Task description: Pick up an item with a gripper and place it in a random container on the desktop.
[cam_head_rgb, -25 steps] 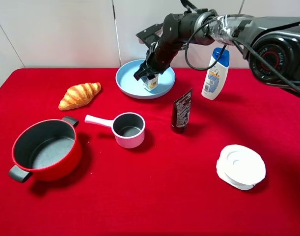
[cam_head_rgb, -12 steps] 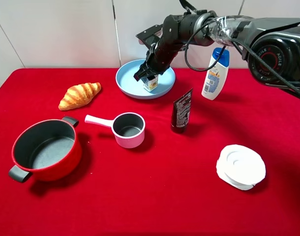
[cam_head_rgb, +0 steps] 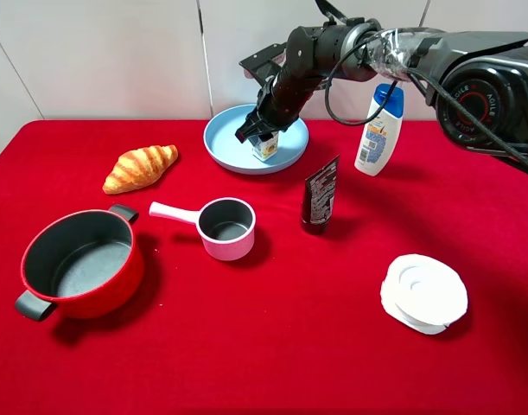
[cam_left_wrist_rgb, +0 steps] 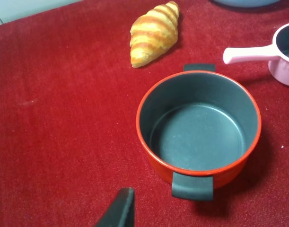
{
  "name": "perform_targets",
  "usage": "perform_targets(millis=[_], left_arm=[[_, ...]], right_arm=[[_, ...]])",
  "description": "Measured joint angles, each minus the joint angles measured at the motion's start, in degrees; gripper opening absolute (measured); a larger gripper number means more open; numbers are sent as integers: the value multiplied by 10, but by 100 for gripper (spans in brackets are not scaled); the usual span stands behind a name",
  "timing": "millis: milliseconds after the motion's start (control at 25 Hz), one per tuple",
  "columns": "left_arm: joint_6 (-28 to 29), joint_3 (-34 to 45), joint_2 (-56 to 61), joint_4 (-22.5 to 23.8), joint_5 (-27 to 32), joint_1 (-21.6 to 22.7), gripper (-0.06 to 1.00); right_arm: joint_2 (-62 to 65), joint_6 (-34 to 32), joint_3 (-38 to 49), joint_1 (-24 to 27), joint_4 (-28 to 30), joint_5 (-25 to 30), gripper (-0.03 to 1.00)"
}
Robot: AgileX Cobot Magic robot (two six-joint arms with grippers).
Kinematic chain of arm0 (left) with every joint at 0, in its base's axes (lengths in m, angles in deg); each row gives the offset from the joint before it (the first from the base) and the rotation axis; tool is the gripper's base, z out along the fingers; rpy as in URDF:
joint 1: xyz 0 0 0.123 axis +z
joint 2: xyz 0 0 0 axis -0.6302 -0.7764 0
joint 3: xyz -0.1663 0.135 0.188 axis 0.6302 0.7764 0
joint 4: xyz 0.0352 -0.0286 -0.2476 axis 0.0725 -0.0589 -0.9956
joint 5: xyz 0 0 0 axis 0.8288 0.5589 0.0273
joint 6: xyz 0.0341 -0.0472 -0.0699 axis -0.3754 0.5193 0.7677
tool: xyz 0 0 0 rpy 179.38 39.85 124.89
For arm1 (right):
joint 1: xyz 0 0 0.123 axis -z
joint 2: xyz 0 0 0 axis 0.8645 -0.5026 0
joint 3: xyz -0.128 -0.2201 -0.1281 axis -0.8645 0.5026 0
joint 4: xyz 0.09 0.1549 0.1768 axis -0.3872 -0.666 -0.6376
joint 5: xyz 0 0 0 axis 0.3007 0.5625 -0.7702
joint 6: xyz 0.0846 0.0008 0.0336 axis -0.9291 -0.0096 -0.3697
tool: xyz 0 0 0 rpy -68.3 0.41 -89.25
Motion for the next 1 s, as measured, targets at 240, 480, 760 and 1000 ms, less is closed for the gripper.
perform_targets(millis=[240,480,760,1000], left_arm=[[0,0,0,0,0,0,99],[0,0,0,0,0,0,99],[0,0,0,0,0,0,99],[0,0,0,0,0,0,99]], right_arm=[[0,0,0,0,0,-1,57],[0,0,0,0,1,-1,69],[0,0,0,0,6,-1,69],[19,-15,0,-1,12,-1,69]])
